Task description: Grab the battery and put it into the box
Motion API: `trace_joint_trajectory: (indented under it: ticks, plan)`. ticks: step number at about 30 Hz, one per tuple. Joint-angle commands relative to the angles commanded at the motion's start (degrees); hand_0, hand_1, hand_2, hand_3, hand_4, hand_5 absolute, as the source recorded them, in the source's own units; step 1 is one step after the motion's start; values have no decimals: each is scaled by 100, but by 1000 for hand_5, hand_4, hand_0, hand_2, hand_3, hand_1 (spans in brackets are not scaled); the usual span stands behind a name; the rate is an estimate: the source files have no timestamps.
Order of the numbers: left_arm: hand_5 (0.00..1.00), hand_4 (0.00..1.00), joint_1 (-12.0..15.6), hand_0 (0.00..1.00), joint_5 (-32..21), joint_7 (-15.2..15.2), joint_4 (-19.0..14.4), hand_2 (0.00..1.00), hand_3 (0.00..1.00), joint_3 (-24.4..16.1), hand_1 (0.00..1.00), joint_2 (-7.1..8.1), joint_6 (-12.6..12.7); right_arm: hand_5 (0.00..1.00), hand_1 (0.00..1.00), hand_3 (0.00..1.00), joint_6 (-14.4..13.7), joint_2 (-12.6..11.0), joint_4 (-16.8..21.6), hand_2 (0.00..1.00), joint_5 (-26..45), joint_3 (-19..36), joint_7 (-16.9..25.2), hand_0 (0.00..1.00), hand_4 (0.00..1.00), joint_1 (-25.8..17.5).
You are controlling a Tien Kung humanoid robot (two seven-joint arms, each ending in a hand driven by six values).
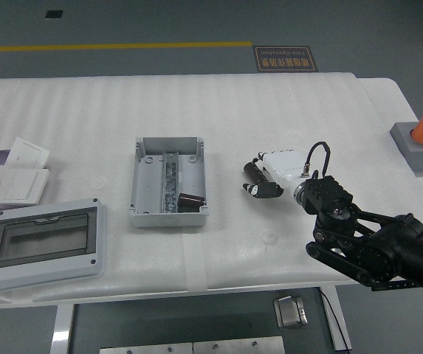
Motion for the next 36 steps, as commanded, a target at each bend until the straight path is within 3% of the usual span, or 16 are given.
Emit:
trace_joint_trajectory:
  ticks: [2, 3, 9, 36]
  plan:
    - [387, 526, -4, 631, 12, -5, -3, 530, 583, -14, 657, -2, 0, 609, 645, 751, -16, 11, -20, 553, 6, -5, 10, 720, 685, 3]
    - [389, 526, -8, 631, 23, -7, -5, 530, 583, -25, 657, -3, 0, 531, 627, 724, -21, 18, -32, 500, 10, -9, 15, 703, 599, 3]
    - [401, 538, -24, 631, 56, -17, -10, 531, 585, -62, 656, -11, -7, 527, 609, 714, -53, 40, -101, 473, 26, -37, 44, 694, 580, -15]
    - [397, 534, -47, 631, 148, -134, -26, 532, 587, -236, 656, 3, -26, 523, 597, 714, -187, -78, 39, 452, -112, 33, 115, 685, 578, 52]
